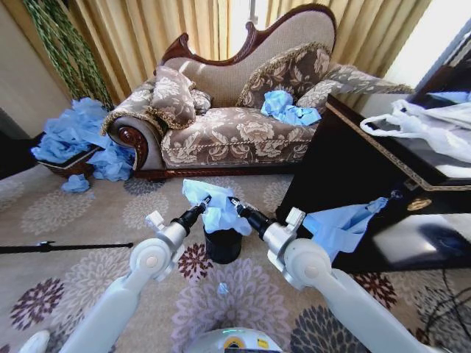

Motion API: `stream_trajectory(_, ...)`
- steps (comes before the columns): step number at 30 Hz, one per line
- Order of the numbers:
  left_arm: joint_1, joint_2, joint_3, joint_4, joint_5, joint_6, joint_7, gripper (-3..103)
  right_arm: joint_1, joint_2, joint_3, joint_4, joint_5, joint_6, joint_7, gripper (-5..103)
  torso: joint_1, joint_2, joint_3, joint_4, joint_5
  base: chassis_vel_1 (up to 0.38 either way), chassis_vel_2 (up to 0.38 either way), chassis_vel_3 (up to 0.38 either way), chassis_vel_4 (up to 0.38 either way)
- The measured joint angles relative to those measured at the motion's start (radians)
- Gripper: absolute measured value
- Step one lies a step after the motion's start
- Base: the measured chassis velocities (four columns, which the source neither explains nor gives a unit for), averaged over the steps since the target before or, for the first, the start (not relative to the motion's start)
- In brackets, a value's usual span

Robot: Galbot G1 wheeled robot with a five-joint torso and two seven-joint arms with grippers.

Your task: Place a garbage bag over the trash bin.

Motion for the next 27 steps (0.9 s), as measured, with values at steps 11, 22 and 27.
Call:
stream_trajectory(11,0.112,-0.09,-0.004,-0.025,0.057,-0.014,-0.031,0,0.038,-0.017,-0.041,-0.008,0.066,-0.018,0.029,0,0.0,0.0,0.0,-0.0004,0.0,0.0,0.0,0.0,0.0)
stream_trajectory(22,0.145,-0.126,0.01,-0.05,0.12,-0.026,-0.041,0,0.085,-0.031,-0.079,-0.065,0.148,-0.042,0.039,0,0.0,0.0,0.0,0.0001,0.0,0.0,0.0,0.0,0.0)
stream_trajectory(27,0.139,-0.158,0.027,-0.031,0.123,-0.03,-0.06,0,0.137,-0.012,-0.128,-0.107,0.189,-0.047,0.077,0,0.0,0.0,0.0,0.0,-0.0002,0.0,0.0,0.0,0.0)
